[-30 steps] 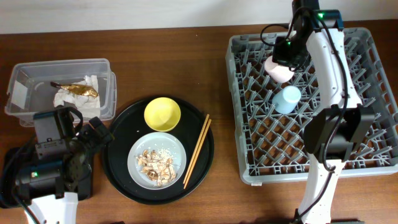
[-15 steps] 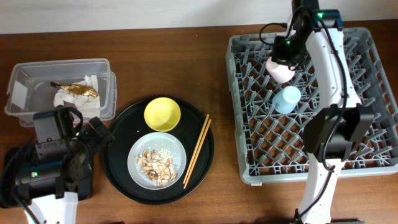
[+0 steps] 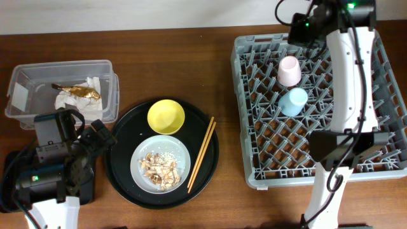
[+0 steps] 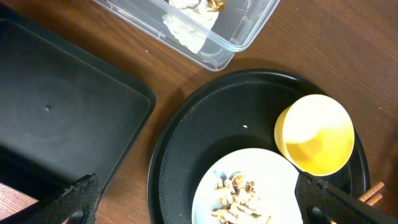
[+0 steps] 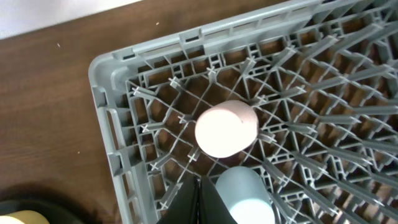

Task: Sort waste into correct bins and load items into the dishwasher rack
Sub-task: 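Reach the right gripper to the yellow bowl and grasp its rim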

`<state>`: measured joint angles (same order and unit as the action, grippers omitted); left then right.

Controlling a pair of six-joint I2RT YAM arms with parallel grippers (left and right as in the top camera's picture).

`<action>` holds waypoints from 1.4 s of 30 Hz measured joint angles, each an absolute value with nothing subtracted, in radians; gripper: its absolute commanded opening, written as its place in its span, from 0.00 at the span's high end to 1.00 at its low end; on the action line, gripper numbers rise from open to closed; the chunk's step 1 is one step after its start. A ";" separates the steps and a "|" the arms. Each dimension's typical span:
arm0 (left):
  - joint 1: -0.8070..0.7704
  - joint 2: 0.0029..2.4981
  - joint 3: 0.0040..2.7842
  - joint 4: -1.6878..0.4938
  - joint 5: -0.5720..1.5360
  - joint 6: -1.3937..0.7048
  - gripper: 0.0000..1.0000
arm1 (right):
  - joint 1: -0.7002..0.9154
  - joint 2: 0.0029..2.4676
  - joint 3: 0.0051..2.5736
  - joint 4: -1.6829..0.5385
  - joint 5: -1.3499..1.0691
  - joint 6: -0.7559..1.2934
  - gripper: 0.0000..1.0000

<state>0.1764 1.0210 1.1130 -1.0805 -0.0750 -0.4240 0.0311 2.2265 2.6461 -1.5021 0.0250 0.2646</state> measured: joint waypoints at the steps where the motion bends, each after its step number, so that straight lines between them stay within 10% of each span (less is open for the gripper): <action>1: 0.176 1.021 1.113 -1.081 -0.075 -0.424 0.01 | 0.031 2.242 2.612 -1.477 0.026 0.262 0.96; 16: 0.176 1.021 1.113 -1.080 -0.075 -0.424 0.01 | -0.031 2.308 2.309 -1.419 0.145 0.330 0.95; 18: 0.176 1.021 1.113 -1.080 -0.075 -0.424 0.01 | -0.022 2.282 2.408 -1.438 0.036 0.308 0.63; 19: 0.176 1.021 1.113 -1.080 -0.075 -0.424 0.01 | -0.010 2.260 2.446 -1.435 -0.052 0.286 0.23; 25: 0.176 1.021 1.113 -1.080 -0.075 -0.424 0.01 | 0.285 2.185 2.549 -1.327 -0.447 0.227 0.22; 34: 0.176 1.021 1.113 -1.080 -0.075 -0.424 0.01 | 0.785 2.392 2.509 -1.224 -0.087 0.278 0.43; 42: 0.176 1.021 1.113 -1.080 -0.075 -0.424 0.01 | 0.900 2.515 2.491 -1.209 0.038 0.393 0.56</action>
